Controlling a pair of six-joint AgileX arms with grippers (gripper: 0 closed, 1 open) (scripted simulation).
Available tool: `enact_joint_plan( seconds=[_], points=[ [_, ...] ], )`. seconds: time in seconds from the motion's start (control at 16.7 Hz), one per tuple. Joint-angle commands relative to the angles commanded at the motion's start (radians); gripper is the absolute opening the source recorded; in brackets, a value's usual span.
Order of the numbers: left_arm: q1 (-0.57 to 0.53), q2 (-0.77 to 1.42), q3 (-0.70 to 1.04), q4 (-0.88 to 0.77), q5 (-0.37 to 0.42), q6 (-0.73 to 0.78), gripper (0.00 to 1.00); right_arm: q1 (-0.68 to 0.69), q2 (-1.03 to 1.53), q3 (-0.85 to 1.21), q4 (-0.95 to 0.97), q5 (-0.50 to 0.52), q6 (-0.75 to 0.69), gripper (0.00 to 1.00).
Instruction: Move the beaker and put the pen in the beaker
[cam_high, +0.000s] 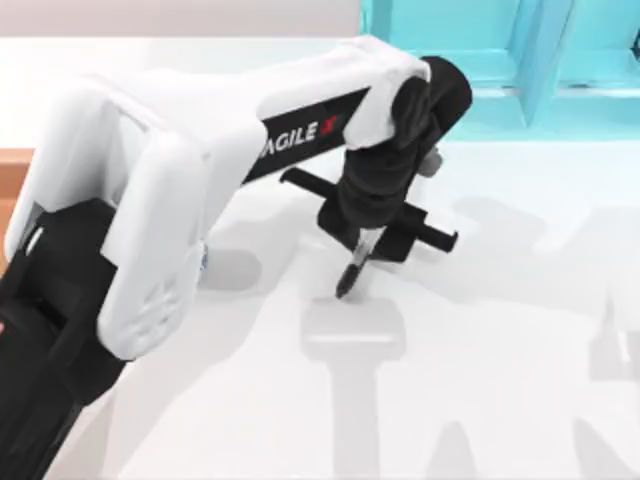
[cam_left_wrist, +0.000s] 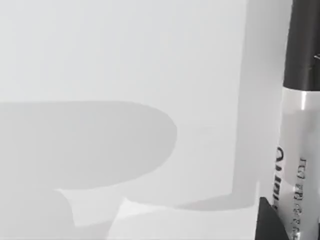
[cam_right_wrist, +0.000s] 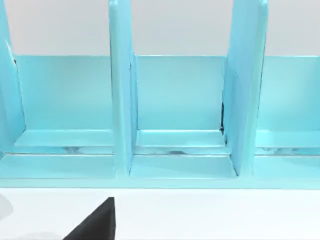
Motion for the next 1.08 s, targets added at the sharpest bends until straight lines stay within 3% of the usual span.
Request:
enact_joint_plan(
  seconds=[0.48, 1.08],
  points=[
    [-0.120, -0.337, -0.217, -0.108, -0.012, -0.112, 0.00, 0.000, 0.000, 0.000, 0.000, 0.000, 0.000, 1.00],
    [-0.119, -0.395, -0.269, -0.074, -0.017, -0.124, 0.00, 0.000, 0.000, 0.000, 0.000, 0.000, 0.000, 1.00]
  ],
)
